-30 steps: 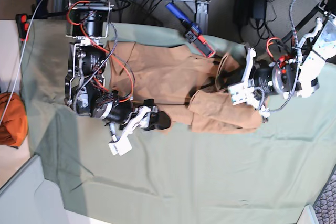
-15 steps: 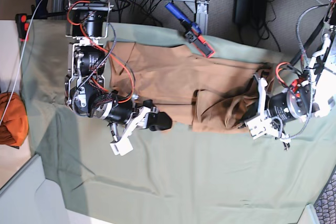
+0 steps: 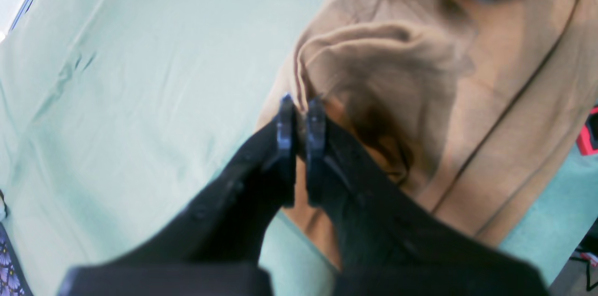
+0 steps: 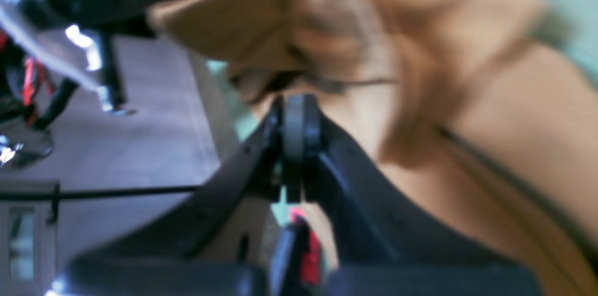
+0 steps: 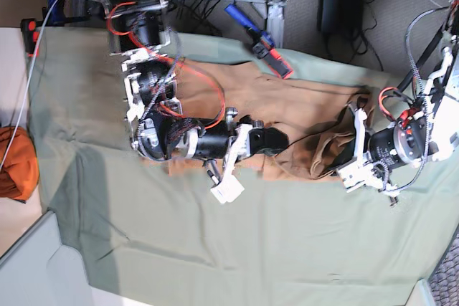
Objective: Fold the T-shirt properly
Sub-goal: 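Move the right gripper over the shirt beside the left gripper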
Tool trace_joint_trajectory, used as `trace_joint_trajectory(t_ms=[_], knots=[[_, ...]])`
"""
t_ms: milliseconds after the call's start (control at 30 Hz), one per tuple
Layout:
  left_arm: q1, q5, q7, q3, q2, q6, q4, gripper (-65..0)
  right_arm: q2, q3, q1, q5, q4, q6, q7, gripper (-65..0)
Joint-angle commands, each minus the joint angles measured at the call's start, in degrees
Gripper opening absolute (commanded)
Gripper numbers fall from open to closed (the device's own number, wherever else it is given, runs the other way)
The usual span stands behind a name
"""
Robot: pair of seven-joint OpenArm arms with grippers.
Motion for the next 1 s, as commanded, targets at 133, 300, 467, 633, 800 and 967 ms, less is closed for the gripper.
trace_joint_trajectory(t_ms=[133, 300, 467, 633, 800, 967], knots=[[-0.9, -0.4, -1.0, -0.4, -0.4, 1.3, 1.0, -65.0, -4.0, -3.0, 1.6, 2.3, 4.9, 7.4, -0.5, -65.0], [-0.9, -0.4, -1.0, -0.4, -0.5, 2.8, 1.0, -65.0, -7.3, -7.7, 1.6, 2.6, 5.4, 7.4, -0.8, -65.0], [-0.9, -0.4, -0.7, -0.4, -0.5, 2.8, 1.0, -65.0, -9.2, -8.8, 1.6, -1.4, 5.3, 7.4, 2.2, -65.0], [-1.0, -0.4, -0.1, -0.4, -0.5, 2.8, 1.0, -65.0, -9.5, -8.8, 1.6, -10.4, 5.3, 7.4, 6.7, -65.0], [-1.0, -0.4, 0.3, -0.4, -0.5, 3.4, 1.0, -65.0, -9.0, -8.8, 1.6, -16.6, 5.3, 7.4, 8.5, -65.0], [-0.9, -0.4, 3.2, -0.4, -0.5, 5.9, 2.4, -65.0, -6.8, -8.8, 1.6, -24.6, 4.8, 7.3, 13.1, -65.0]])
